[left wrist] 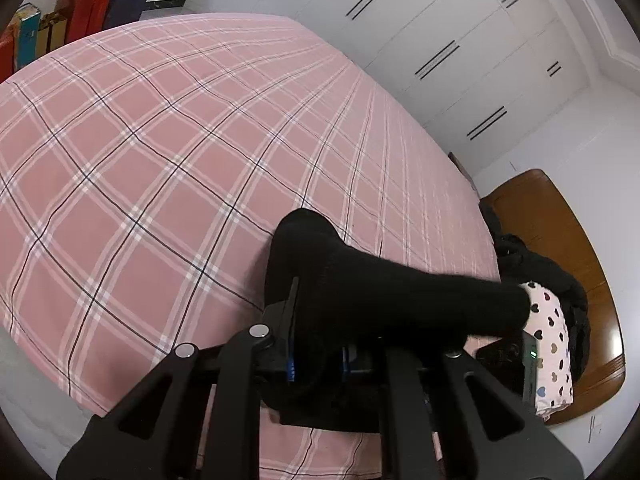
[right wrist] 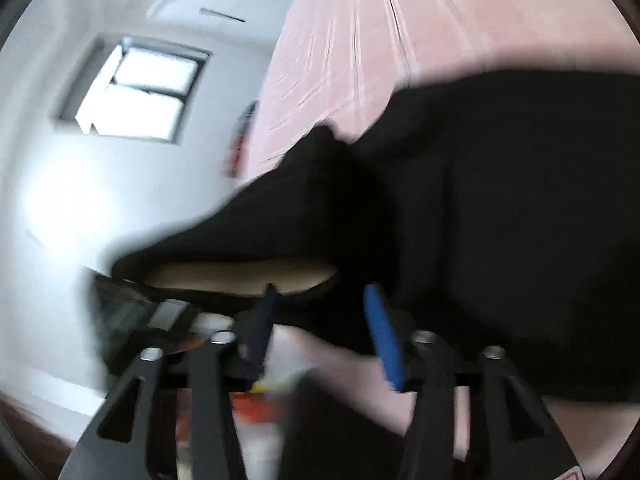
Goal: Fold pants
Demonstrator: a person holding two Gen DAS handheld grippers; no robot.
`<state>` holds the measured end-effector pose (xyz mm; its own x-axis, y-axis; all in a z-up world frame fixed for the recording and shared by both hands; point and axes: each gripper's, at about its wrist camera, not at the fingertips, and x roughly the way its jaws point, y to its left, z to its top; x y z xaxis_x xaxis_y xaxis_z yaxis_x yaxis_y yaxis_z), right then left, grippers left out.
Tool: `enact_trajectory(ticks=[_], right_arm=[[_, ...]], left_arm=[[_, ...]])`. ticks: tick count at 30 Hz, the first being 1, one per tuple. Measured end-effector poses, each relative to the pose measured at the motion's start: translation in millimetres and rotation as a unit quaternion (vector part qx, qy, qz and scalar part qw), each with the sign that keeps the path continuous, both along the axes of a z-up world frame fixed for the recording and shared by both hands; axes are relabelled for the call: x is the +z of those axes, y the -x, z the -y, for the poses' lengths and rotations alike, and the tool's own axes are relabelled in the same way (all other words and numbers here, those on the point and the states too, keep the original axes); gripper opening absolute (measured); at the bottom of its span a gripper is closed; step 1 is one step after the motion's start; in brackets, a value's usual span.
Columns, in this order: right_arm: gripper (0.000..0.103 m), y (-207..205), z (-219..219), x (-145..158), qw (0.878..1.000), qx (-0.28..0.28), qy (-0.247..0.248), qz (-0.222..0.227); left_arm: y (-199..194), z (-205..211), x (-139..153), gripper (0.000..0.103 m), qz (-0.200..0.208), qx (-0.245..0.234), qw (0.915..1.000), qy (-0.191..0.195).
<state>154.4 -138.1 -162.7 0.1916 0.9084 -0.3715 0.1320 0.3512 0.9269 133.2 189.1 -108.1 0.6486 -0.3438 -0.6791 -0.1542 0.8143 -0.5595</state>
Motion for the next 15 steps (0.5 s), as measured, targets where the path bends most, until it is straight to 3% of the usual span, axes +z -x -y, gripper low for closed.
enact_trajectory(ticks=[3, 7, 8, 9, 10, 11, 15], right_arm=[[0.059, -10.0, -6.6, -16.8, 0.998, -0.024, -0.054, -0.033], [0.062, -17.9, -47.1, -44.0, 0.995, -0.036, -0.052, -0.075], [0.055, -11.6, -51.0, -49.3, 0.995, -0.037, -0.059, -0.078], [0.013, -13.1, -54.9, -51.0, 0.993, -0.038, -0.088, -0.069], [0.006, -15.2, -56.6, -47.5, 0.993, -0.038, -0.091, -0.064], [0.006, -15.9, -55.4, -41.9, 0.994, -0.044, -0.083, -0.054], [0.005, -22.1, -10.6, 31.4, 0.995, -0.064, -0.055, 0.061]], left_arm=[[3.5, 2.1, 0.8, 0.014, -0.002, 0.003, 0.9999, -0.011], [6.1, 6.3, 3.1, 0.014, -0.003, -0.002, 0.9992, -0.039], [6.6, 7.2, 2.9, 0.014, -0.004, -0.003, 0.9991, -0.043], [7.0, 8.4, 2.7, 0.015, -0.003, -0.004, 0.9989, -0.047], [7.4, 10.1, 2.2, 0.015, -0.004, -0.007, 0.9987, -0.051], [7.7, 11.7, 1.9, 0.014, -0.004, -0.010, 0.9985, -0.053], [12.7, 30.3, 13.2, 0.014, 0.002, -0.038, 0.9961, -0.079]])
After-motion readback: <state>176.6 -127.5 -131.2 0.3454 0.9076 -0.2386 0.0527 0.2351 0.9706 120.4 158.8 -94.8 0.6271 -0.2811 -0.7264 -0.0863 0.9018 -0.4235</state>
